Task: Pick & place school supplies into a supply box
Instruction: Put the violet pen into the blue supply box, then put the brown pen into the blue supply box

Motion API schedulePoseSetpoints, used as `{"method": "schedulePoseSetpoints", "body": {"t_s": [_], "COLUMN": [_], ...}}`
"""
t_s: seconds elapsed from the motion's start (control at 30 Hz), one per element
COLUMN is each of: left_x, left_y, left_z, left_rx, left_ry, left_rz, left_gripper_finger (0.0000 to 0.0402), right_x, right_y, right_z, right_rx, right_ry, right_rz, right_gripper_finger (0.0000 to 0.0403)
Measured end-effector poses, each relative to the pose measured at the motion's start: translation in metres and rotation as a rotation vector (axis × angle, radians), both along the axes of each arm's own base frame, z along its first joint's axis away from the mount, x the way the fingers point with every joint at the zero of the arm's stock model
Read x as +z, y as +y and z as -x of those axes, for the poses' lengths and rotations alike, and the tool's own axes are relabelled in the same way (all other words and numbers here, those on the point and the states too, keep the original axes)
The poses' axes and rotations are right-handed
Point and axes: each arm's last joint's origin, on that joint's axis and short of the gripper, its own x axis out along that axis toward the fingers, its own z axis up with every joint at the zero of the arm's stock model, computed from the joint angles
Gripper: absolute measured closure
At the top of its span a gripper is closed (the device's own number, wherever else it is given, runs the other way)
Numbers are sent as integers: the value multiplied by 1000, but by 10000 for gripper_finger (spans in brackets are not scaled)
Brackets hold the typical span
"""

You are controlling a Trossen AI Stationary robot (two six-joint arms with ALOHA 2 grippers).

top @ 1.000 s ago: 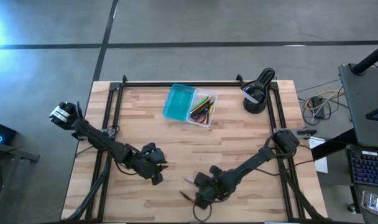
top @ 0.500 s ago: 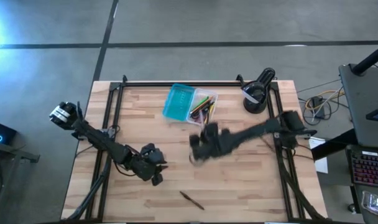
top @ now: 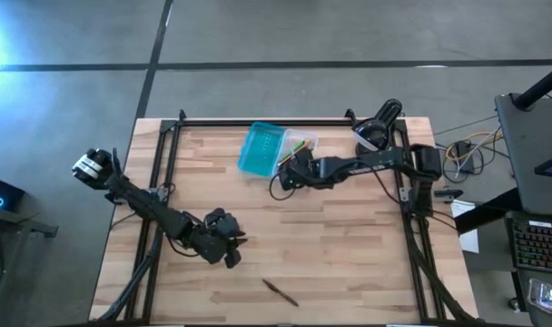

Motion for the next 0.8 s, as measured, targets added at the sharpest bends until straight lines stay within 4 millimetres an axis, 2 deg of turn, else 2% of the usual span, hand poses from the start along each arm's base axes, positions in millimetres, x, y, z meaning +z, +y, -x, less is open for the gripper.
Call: {"method": "schedulePoseSetpoints", "body": {"t_s": [0.1, 0.2, 0.47, 0.57, 0.63, 0.8], "left_x": [0, 1, 3, 3, 4, 7], "left_y": [0, 0, -1, -3, -7, -27], "left_z": [0, -1, -3, -2, -1, -2], "left_rx": [15, 21, 23, -4, -64, -314], "left_ry": [-9, -21, -47, -36, -33, -96], "left_rz": [-5, -3, 13, 30, 47, -14], "left_gripper_finger": [323, 323, 323, 323, 323, 323], "right_x": [-3, -6, -1, 6, 15, 38], "right_y": [-10, -15, -16, -1, 16, 82], "right_z": [3, 4, 1, -6, -12, -18], "right_rx": [-13, -20, -3, 84, 192, 498], "right_ry": [25, 47, -1, 1, 10, 32], "right_rz": [10, 33, -9, 5, 30, 100], "right_gripper_finger": [376, 353, 242, 214, 203, 196]}}
